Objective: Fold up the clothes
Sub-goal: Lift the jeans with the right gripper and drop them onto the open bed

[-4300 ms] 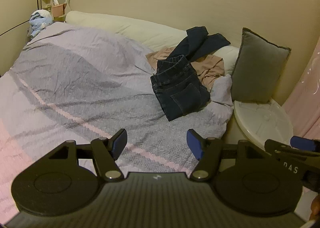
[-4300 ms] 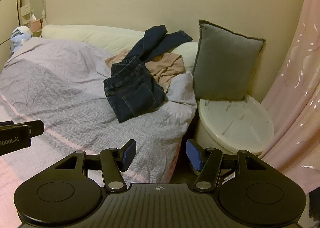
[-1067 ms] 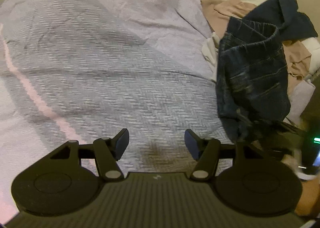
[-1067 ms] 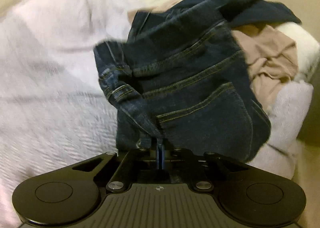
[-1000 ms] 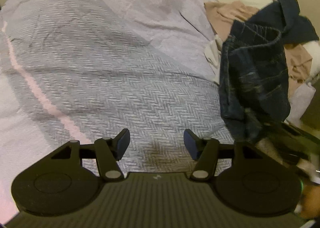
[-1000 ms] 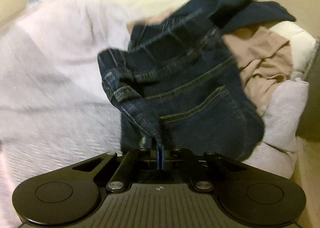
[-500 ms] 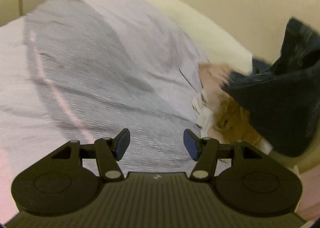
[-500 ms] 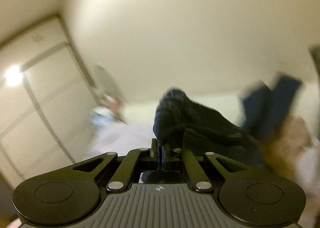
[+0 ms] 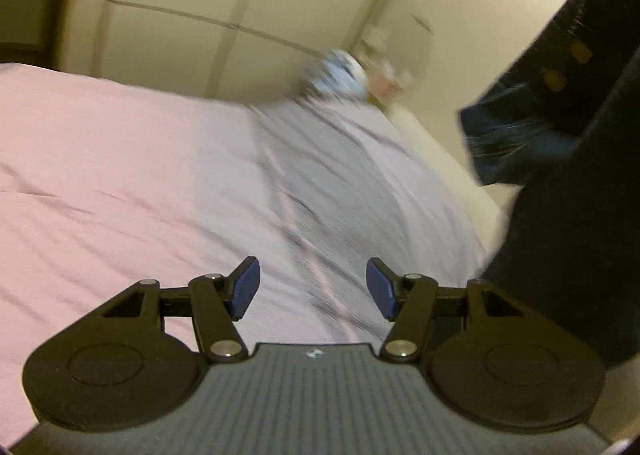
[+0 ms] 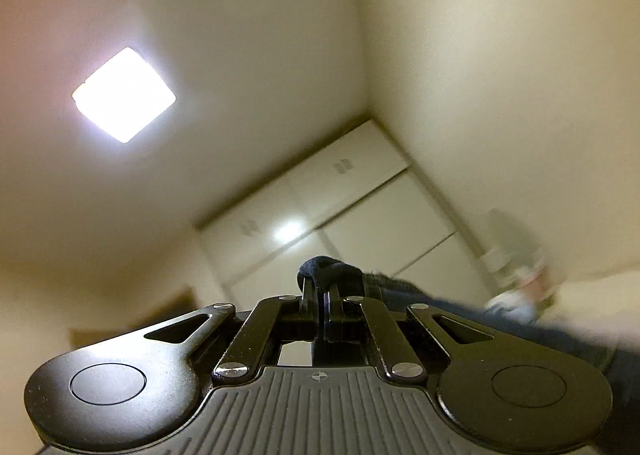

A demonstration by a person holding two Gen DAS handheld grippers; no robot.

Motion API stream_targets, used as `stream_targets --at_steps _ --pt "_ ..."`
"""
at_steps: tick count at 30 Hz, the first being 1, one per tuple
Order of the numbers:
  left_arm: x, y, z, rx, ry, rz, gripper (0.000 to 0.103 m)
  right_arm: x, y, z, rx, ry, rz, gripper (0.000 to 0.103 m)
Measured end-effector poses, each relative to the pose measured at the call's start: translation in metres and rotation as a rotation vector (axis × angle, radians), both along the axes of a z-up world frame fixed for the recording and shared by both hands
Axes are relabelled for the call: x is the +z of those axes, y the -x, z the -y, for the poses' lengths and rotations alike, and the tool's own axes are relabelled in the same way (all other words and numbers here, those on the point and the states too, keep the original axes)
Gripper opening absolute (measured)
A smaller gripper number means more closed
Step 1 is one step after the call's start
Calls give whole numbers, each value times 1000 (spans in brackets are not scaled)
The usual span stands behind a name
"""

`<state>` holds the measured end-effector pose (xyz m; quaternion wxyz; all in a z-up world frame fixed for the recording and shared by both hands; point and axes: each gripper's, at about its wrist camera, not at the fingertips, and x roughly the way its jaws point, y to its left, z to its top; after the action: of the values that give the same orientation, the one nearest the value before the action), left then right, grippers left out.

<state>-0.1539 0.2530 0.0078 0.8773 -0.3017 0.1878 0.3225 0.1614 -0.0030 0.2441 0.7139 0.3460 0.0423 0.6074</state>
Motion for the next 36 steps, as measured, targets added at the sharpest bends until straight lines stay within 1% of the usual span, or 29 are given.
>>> stream_targets --at_steps 1,3,5,7,10,12,16,18,21,23,24,27,28,29,30,31,32,34,35,36 --pt "8 24 -4 39 -10 13 55 11 10 -13 36 -17 -30 0" --pt "24 69 -8 113 -35 29 55 21 21 -37 99 -31 -86 1" --pt "38 106 -13 180 -56 30 55 30 32 -60 161 -45 -142 0" --pt "49 138 -14 249 -79 25 55 39 45 -75 179 -73 -169 1" --pt "55 174 -16 334 -79 20 55 49 61 -95 201 -122 -209 1" --pt "52 186 -17 363 -59 10 55 38 69 -115 187 -108 -231 1" --pt "33 186 -17 358 -2 -23 55 -14 75 -138 63 165 -213 1" --pt "17 187 -12 344 50 -56 55 -61 76 -140 20 433 -195 1" --pt "-3 181 -9 325 112 -125 55 -167 62 -163 33 951 -250 7" --pt "-13 174 -6 309 144 -173 55 -237 53 -162 48 1196 -343 8" --pt "-17 170 -4 302 158 -197 55 -257 51 -157 56 1249 -361 8" --pt "-28 170 15 279 166 -253 55 -286 52 -155 117 1312 -355 11" --pt "-32 170 23 274 167 -269 55 -295 53 -154 138 1332 -353 14" --pt "-34 168 32 280 168 -281 55 -296 64 -148 167 1344 -324 24" --pt "-35 167 41 286 169 -292 55 -297 75 -142 197 1355 -294 30" --pt "-37 165 50 292 170 -303 55 -298 86 -135 227 1365 -264 44" --pt "-38 164 58 298 171 -314 55 -299 97 -129 256 1375 -234 49" --pt "-45 165 70 318 169 -345 55 -301 116 -121 291 1417 -142 50" --pt "-50 167 75 330 167 -365 55 -315 133 -106 308 1442 -95 50" --pt "-50 167 83 343 168 -388 55 -318 134 -107 321 1459 -67 50"
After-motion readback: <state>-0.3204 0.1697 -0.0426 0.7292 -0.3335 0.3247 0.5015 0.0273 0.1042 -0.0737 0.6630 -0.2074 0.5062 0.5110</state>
